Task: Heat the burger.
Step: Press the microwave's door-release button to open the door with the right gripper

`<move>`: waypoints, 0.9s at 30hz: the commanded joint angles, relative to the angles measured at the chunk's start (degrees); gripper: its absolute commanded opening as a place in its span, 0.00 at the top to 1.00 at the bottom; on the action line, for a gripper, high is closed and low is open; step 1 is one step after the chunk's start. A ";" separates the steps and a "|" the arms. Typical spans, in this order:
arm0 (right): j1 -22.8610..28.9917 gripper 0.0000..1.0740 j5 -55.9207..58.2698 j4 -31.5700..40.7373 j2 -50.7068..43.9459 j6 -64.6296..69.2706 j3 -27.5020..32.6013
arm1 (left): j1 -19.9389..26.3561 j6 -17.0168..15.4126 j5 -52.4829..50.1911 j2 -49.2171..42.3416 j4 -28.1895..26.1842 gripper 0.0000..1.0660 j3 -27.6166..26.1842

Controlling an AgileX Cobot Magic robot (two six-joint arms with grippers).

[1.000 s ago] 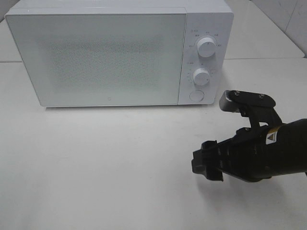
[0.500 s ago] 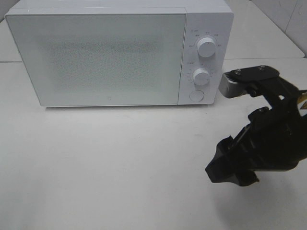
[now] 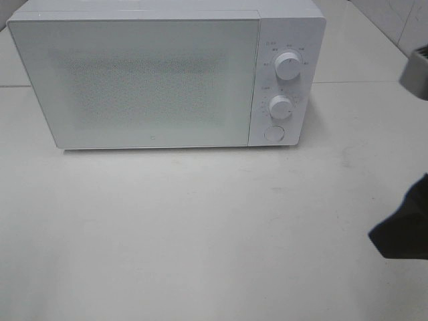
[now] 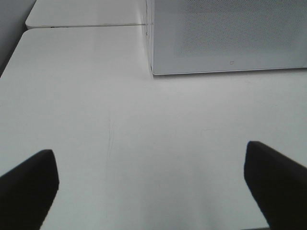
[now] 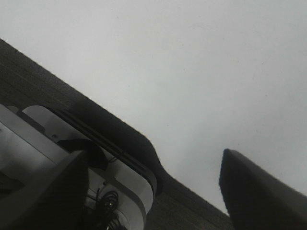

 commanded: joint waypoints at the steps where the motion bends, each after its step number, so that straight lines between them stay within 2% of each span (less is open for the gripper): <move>1: -0.40 0.31 4.35 -1.95 -3.44 1.55 -0.29 | 0.23 -0.06 -0.46 -1.32 -0.34 0.01 0.17; 8: -0.46 0.31 10.14 -8.02 -20.40 2.46 -0.23 | 0.23 -0.06 -0.46 -1.32 -0.34 0.01 0.17; 9: -0.46 0.31 10.14 -8.02 -20.40 2.46 -0.23 | 0.23 -0.06 -0.46 -1.32 -0.34 0.01 0.17; 10: -0.46 0.31 10.89 -8.94 -24.69 2.64 -0.23 | 0.23 -0.06 -0.46 -1.32 -0.34 0.01 0.17; 12: -0.74 0.31 11.17 -9.34 -26.59 2.75 -0.23 | 0.23 -0.06 -0.46 -1.32 -0.34 0.01 0.17; 18: -6.70 0.31 11.80 -10.60 -35.52 2.86 0.46 | 0.23 -0.06 -0.46 -1.32 -0.34 0.01 0.17; 22: -11.92 0.31 10.60 -12.32 -42.97 2.92 3.84 | 0.23 -0.06 -0.46 -1.32 -0.34 0.01 0.17; 27: -16.04 0.31 8.25 -12.20 -48.93 2.98 7.62 | 0.23 -0.06 -0.46 -1.32 -0.34 0.01 0.17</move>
